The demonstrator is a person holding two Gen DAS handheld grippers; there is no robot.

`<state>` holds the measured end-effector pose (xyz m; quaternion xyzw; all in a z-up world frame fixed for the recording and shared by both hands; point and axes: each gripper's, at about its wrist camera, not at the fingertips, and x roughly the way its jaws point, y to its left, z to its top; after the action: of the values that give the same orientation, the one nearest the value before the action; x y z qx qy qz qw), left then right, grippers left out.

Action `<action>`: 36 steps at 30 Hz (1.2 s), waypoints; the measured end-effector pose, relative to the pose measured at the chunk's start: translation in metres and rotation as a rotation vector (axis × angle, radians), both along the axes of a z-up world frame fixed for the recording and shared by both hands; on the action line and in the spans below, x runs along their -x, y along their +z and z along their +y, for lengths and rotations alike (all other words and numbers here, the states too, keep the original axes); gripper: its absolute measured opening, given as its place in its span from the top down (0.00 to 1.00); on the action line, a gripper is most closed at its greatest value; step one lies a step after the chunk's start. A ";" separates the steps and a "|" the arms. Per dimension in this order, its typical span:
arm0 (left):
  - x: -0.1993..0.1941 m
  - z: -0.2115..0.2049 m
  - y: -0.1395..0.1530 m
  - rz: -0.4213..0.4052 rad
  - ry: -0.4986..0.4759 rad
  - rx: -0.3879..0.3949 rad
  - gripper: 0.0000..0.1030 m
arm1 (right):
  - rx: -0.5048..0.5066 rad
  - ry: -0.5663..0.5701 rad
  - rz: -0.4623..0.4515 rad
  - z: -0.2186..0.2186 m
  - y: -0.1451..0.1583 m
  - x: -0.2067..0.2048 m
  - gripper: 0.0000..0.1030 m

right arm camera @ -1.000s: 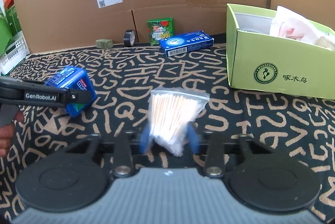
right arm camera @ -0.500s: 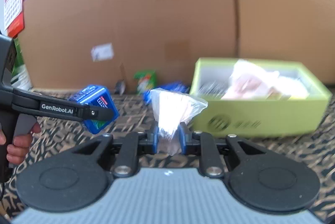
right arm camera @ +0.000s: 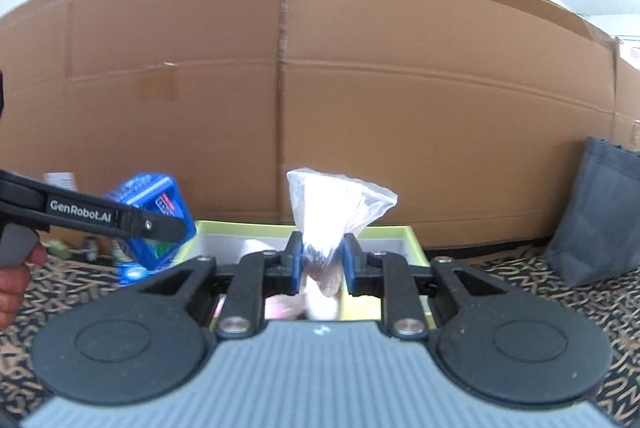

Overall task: Organize objects
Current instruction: 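Carry the blue cube box and swab bag into the shoebox and open both tools, then grasp the olive-green small box with the left tool while the right tool grasps the blue medicine box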

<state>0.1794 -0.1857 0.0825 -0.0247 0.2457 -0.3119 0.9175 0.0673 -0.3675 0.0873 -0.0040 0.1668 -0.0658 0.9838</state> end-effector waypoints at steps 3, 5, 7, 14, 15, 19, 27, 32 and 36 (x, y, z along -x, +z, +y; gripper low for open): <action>-0.021 -0.025 -0.004 -0.010 0.017 -0.036 0.40 | 0.002 -0.018 0.015 -0.016 -0.005 -0.016 0.81; -0.035 -0.036 -0.012 -0.009 0.046 -0.058 0.40 | -0.003 -0.035 0.034 -0.020 -0.010 -0.030 0.81; -0.046 -0.042 -0.020 -0.003 0.060 -0.079 0.40 | -0.018 -0.033 0.053 -0.024 -0.019 -0.041 0.81; -0.061 -0.045 -0.040 0.029 0.090 -0.083 0.40 | -0.079 0.047 0.128 -0.014 -0.048 -0.078 0.80; -0.060 -0.042 -0.041 0.021 0.086 -0.062 0.32 | -0.084 0.064 0.151 -0.012 -0.053 -0.084 0.79; -0.053 -0.036 -0.038 0.006 0.108 -0.056 0.12 | -0.035 0.052 0.160 -0.001 -0.062 -0.090 0.24; -0.041 -0.029 -0.035 -0.006 0.108 -0.061 0.12 | -0.071 0.017 0.135 -0.012 -0.059 -0.065 0.11; -0.030 -0.019 -0.027 -0.024 0.113 -0.064 0.12 | -0.060 0.015 0.086 -0.007 -0.040 -0.051 0.01; -0.014 -0.008 -0.016 -0.047 0.116 -0.066 0.12 | -0.044 0.026 0.046 0.003 -0.024 -0.036 0.00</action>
<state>0.1936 -0.1935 0.0663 -0.0012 0.2322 -0.2506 0.9398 0.1033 -0.3647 0.0636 0.0138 0.1907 -0.0491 0.9803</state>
